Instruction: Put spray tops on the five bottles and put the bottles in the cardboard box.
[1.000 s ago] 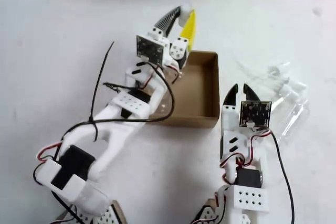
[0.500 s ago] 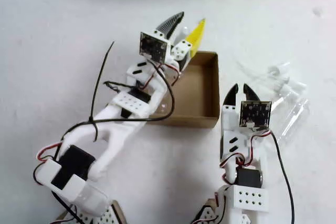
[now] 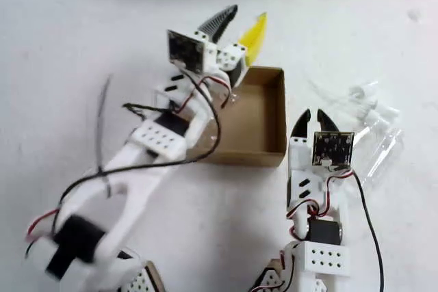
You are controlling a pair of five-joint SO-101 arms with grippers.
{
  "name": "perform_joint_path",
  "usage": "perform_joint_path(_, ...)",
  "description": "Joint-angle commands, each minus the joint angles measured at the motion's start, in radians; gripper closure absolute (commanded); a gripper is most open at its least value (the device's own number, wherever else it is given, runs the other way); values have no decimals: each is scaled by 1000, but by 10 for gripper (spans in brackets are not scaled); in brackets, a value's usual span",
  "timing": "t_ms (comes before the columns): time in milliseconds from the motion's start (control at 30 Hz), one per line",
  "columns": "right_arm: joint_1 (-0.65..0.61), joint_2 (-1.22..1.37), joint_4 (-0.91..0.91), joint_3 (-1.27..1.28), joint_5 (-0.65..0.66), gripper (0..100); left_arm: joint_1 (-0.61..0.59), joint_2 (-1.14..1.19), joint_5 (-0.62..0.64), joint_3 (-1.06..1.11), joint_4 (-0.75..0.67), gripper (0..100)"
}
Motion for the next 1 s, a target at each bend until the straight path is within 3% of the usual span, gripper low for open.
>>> perform_joint_path(0,-1,4,-25,11,-6,939,-21,-303,63,-40,256,812)
perform_joint_path(267,-1,4,-21,11,-6,939,-150,-733,203,-40,845,810)
perform_joint_path(400,-2,4,-19,11,-6,939,-234,-918,213,-40,1092,811)
perform_joint_path(700,-2,4,-19,11,-6,939,-265,-966,209,-40,1158,812)
perform_joint_path(833,-2,4,-19,11,-6,939,-414,-951,209,-6,1300,810)
perform_joint_path(967,-2,4,-19,11,-6,939,-479,-909,209,178,1255,809)
